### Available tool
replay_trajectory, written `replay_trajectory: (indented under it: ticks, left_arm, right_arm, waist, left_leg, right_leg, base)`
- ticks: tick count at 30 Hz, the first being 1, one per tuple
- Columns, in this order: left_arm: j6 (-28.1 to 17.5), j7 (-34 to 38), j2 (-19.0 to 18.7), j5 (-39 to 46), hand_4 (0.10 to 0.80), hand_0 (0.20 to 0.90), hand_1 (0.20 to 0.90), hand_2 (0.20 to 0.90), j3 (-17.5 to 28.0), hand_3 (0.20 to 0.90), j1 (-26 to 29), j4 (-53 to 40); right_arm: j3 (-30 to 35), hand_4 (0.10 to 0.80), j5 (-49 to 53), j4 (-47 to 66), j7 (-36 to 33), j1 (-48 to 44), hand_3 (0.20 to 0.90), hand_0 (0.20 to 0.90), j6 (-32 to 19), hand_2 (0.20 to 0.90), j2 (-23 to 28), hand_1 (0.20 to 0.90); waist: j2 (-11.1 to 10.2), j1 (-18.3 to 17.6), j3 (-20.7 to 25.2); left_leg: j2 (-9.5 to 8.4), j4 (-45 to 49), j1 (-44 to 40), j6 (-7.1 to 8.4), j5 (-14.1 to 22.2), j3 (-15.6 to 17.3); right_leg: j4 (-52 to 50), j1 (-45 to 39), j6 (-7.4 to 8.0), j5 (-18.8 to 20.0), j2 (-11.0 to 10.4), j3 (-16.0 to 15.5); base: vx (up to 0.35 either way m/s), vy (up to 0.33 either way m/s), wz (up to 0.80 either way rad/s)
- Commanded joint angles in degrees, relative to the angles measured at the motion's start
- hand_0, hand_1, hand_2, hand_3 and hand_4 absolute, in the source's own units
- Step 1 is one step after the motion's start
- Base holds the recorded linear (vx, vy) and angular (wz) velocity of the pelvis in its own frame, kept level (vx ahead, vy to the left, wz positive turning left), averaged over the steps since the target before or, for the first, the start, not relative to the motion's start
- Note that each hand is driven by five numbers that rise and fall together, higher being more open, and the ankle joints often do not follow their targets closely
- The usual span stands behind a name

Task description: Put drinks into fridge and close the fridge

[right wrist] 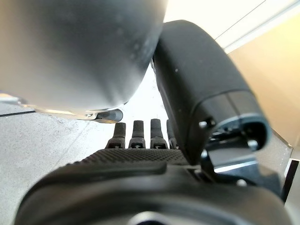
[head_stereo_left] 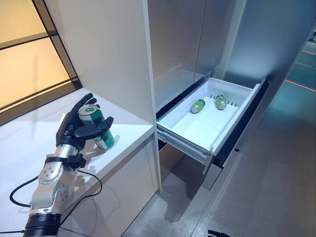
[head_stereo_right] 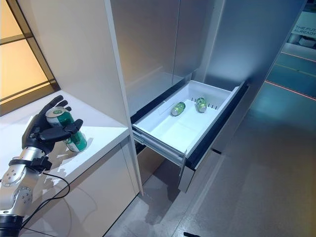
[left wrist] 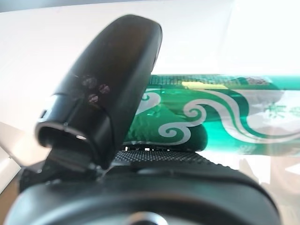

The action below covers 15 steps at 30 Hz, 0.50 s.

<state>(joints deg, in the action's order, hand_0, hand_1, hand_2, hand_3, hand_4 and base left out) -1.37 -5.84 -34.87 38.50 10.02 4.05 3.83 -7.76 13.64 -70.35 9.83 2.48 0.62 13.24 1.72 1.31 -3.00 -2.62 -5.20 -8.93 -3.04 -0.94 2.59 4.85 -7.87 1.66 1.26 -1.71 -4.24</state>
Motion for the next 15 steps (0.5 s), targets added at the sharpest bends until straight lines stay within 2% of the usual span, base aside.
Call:
replay_trajectory:
  ticks: [1,12,13,14,15]
  left_arm:
    - [-6.5,-1.0,-5.2,2.4,0.800,0.900,0.900,0.900,4.6,0.900,12.1,-1.2]
    - [-5.4,-0.7,-5.8,0.5,0.800,0.900,0.900,0.900,4.3,0.900,12.0,-0.7]
    - [-5.2,-0.6,-5.9,0.5,0.731,0.841,0.841,0.841,4.2,0.831,12.0,-0.8]
    - [-5.1,-0.7,-6.0,0.5,0.380,0.540,0.540,0.540,4.2,0.480,12.1,-0.8]
    - [-5.0,-0.7,-6.0,0.5,0.347,0.512,0.512,0.512,4.1,0.447,12.1,-0.7]
  right_arm:
    - [-1.2,0.800,0.3,-2.7,0.6,-0.3,0.900,0.900,-0.4,0.900,0.5,0.900]
    - [-1.3,0.800,0.6,-2.4,0.4,-0.3,0.900,0.900,-0.2,0.900,0.5,0.900]
    - [-1.4,0.800,0.6,-2.4,0.3,-0.3,0.900,0.900,-0.2,0.900,0.4,0.900]
    - [-1.4,0.800,0.8,-2.5,0.2,-0.3,0.900,0.900,-0.3,0.900,0.4,0.900]
    - [-1.5,0.800,0.8,-2.5,0.2,-0.4,0.900,0.900,-0.3,0.900,0.4,0.900]
  waist:
    - [1.0,-0.7,0.3]
    - [1.1,-0.7,0.4]
    - [1.2,-0.7,0.4]
    - [1.2,-0.7,0.4]
    - [1.2,-0.7,0.4]
  left_leg:
    - [-2.27,1.9,-1.7,-1.16,6.5,-1.3]
    - [-2.27,1.8,-1.6,-1.06,6.4,-1.3]
    - [-2.26,1.8,-1.6,-1.06,6.4,-1.3]
    - [-2.27,1.8,-1.5,-1.07,6.4,-1.3]
    - [-2.27,1.8,-1.5,-1.09,6.4,-1.3]
  right_leg:
    - [-7.3,1.6,1.67,-6.2,1.5,1.2]
    - [-7.1,1.6,1.76,-6.1,1.4,1.1]
    - [-7.1,1.6,1.78,-6.1,1.4,1.1]
    - [-7.1,1.6,1.79,-6.1,1.4,1.1]
    - [-7.1,1.7,1.79,-6.1,1.4,1.1]
  base:
    - [0.000,0.000,0.00]
    - [0.000,0.000,0.00]
    - [0.000,0.000,0.00]
    - [0.000,0.000,0.00]
    - [0.000,0.000,0.00]
